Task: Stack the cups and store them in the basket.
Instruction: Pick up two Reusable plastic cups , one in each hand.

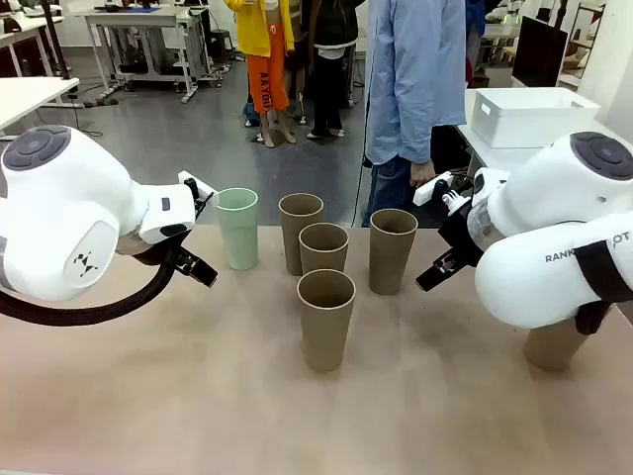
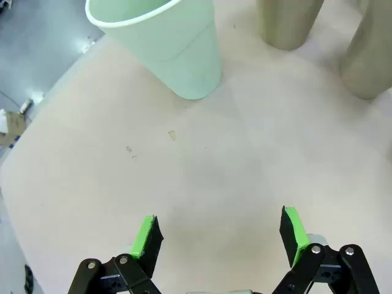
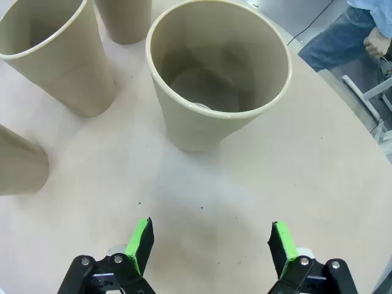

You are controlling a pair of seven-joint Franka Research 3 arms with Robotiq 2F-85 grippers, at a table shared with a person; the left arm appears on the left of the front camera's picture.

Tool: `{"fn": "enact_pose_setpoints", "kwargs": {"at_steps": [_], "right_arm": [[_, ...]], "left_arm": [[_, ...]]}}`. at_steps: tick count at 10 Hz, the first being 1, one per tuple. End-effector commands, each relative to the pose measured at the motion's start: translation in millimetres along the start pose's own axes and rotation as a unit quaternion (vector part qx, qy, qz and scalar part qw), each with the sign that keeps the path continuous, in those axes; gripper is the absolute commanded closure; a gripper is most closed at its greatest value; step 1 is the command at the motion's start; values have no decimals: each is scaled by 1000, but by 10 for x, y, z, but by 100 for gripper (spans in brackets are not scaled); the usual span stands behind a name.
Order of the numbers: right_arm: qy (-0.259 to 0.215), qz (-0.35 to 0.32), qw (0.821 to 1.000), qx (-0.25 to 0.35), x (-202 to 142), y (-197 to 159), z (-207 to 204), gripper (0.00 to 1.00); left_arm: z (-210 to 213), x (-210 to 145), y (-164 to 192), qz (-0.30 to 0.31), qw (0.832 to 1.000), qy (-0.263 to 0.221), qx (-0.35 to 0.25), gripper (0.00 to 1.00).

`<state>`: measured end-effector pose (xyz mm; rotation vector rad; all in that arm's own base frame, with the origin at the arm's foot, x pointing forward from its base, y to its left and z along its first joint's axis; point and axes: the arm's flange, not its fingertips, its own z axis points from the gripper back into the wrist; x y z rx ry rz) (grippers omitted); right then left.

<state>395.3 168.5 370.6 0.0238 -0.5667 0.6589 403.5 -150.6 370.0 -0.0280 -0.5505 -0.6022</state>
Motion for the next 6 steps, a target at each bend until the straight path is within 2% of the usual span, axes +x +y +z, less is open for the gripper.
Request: {"fn": "enact_pose_setpoints", "kwargs": {"at_steps": [1,6], "right_arm": [[0,0,1000,0,0,0,0,0],[0,0,1000,0,0,0,0,0]], "left_arm": [[1,1,0,0,1000,0,0,0],[1,1,0,0,1000,0,0,0]]}}
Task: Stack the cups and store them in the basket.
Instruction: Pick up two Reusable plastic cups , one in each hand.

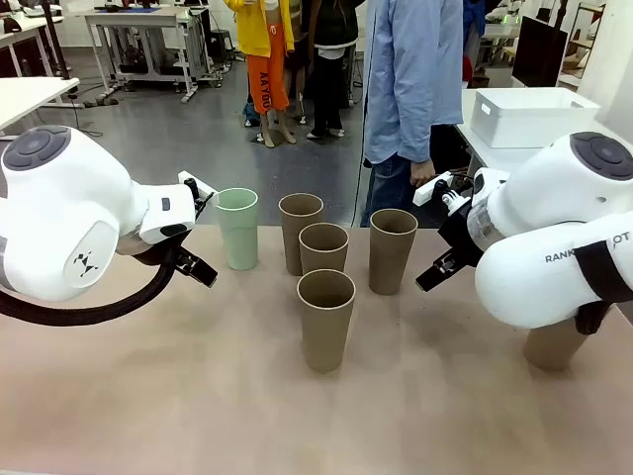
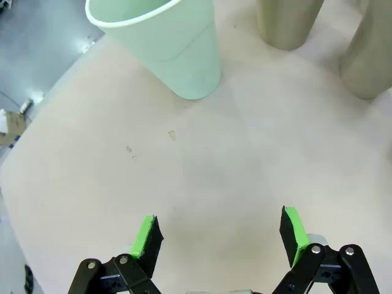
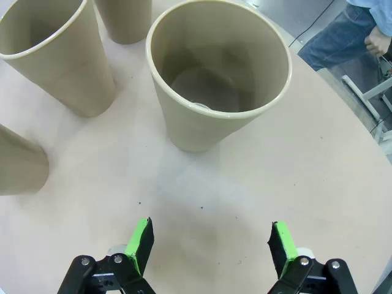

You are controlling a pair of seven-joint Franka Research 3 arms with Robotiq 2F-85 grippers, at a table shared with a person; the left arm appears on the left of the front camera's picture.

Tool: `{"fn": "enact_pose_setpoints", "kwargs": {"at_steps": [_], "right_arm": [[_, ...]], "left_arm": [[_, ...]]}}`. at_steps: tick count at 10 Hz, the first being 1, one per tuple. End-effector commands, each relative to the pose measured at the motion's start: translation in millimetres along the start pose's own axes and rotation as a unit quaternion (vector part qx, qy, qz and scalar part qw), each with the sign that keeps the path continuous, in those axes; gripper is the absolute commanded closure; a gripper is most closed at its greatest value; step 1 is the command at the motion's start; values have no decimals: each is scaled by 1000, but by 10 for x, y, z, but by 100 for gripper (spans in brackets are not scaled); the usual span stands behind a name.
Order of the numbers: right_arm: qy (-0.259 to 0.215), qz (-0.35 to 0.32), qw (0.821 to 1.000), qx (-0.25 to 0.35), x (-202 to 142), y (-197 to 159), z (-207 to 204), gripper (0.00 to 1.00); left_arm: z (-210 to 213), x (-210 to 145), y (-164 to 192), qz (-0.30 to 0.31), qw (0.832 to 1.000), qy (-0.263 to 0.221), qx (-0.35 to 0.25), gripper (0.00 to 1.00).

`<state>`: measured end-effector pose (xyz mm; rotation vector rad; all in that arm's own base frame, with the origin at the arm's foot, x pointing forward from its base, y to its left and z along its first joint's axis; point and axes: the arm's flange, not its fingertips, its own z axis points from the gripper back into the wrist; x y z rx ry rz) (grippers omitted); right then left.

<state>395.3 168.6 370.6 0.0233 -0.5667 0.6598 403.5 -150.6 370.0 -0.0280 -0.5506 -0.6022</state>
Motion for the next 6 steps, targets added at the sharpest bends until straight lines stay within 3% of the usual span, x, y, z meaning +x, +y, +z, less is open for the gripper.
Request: {"fn": "enact_pose_setpoints", "kwargs": {"at_steps": [1,3,5,6], "right_arm": [[0,0,1000,0,0,-1,1,0],[0,0,1000,0,0,0,0,0],[9,-1,1000,0,705,-351,459,0],[19,-10,1000,17,1015,-573,682,0]], "left_arm": [[1,1,0,0,1000,0,0,0],[0,0,0,0,1000,0,0,0],[486,502,317,-7,999,-30,-29,0],[754,747,589,-7,998,-17,-53,0]]}}
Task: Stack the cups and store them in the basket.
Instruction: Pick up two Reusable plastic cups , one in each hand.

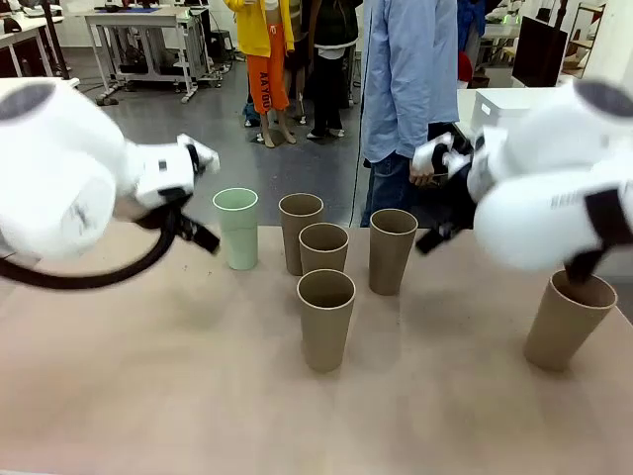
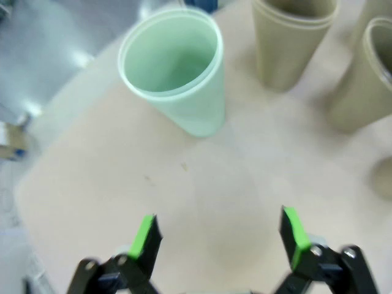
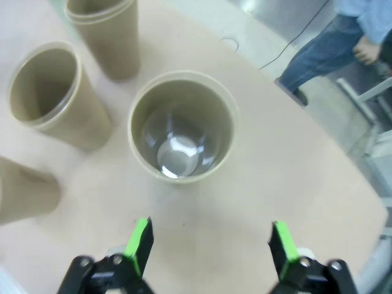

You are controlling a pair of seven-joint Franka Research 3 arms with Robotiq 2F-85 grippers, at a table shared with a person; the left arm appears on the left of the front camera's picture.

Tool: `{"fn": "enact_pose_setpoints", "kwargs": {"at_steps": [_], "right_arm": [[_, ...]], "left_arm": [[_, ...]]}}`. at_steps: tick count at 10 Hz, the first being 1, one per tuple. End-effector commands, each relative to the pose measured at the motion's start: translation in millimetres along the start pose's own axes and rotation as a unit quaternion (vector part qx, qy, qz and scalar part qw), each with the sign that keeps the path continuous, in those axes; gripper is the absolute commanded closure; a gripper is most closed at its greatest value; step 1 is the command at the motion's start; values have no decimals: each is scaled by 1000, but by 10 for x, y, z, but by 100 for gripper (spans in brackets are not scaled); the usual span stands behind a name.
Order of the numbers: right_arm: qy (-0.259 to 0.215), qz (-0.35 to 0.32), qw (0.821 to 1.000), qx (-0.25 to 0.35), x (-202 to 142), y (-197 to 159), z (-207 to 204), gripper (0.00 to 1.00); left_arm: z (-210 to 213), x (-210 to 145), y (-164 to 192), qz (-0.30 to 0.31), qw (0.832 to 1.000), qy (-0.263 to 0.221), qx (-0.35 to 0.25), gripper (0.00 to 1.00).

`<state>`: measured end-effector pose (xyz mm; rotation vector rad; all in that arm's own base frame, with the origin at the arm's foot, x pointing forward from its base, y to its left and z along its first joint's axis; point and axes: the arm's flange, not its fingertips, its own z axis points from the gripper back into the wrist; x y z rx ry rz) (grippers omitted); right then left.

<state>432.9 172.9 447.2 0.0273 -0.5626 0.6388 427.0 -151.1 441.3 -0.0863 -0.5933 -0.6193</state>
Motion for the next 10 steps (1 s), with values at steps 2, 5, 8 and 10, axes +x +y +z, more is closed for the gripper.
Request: {"fn": "enact_pose_setpoints", "kwargs": {"at_steps": [2,5,8,10], "right_arm": [[17,9,998,62,525,-598,635,0],[-50,55,989,129,-63,-1174,1159,0],[-125,91,973,169,-920,-1568,1458,0],[-172,116,962,179,-1488,-1553,1520,0]], "left_arm": [[732,415,729,-32,994,23,-99,0],[1333,-109,1170,-99,976,-28,-193,0],[1586,-902,1246,-169,956,-85,-223,0],[1638,-1408,1182,-200,945,-133,-223,0]]}}
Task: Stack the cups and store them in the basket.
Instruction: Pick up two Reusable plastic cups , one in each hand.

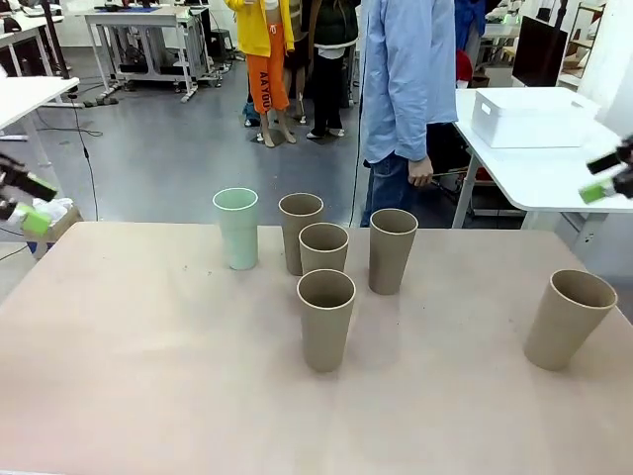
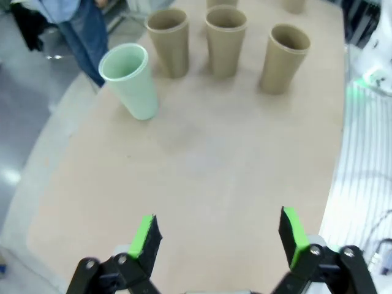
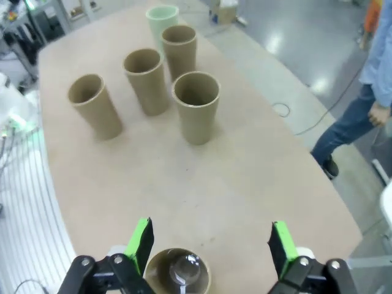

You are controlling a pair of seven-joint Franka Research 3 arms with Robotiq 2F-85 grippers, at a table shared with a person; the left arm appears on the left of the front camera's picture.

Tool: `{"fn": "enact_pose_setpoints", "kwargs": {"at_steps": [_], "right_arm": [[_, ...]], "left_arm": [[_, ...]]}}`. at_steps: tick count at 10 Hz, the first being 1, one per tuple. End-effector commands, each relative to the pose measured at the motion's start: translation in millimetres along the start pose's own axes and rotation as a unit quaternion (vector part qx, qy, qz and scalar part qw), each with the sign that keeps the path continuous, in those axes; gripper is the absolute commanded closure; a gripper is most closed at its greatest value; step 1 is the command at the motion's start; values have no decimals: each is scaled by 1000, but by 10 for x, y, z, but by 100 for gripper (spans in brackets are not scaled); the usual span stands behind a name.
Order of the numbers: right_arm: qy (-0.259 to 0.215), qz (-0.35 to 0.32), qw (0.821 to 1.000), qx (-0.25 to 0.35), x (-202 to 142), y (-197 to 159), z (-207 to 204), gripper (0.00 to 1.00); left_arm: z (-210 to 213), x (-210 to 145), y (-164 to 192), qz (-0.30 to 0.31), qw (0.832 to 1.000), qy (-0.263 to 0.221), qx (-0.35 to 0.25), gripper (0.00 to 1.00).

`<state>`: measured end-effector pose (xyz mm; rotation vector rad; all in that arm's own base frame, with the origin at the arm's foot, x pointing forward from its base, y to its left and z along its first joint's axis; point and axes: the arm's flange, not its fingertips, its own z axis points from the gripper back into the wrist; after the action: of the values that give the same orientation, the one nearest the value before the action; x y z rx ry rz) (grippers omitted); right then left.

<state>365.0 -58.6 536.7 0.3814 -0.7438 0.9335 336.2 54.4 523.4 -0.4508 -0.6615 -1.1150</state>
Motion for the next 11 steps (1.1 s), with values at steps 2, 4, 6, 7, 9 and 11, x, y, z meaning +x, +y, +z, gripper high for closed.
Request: {"fn": "enact_pose_setpoints", "kwargs": {"at_steps": [2,4,6,7,9,11], "right_arm": [[-56,41,997,34,-547,204,70,0],[-84,44,994,47,-762,221,127,0],[-95,49,993,54,-809,227,154,0],[-96,52,993,54,-805,225,154,0],[-102,53,992,54,-789,216,163,0],[-103,35,992,62,-771,191,177,0]], "left_arm": [[-36,-403,-307,-54,997,-55,10,0],[-27,-423,-433,-66,995,-74,16,0],[-23,-290,-437,-74,993,-86,16,0],[-9,-253,-416,-74,993,-92,14,0],[29,-206,-415,-77,992,-99,16,0],[43,-187,-333,-38,994,-100,35,0]]}}
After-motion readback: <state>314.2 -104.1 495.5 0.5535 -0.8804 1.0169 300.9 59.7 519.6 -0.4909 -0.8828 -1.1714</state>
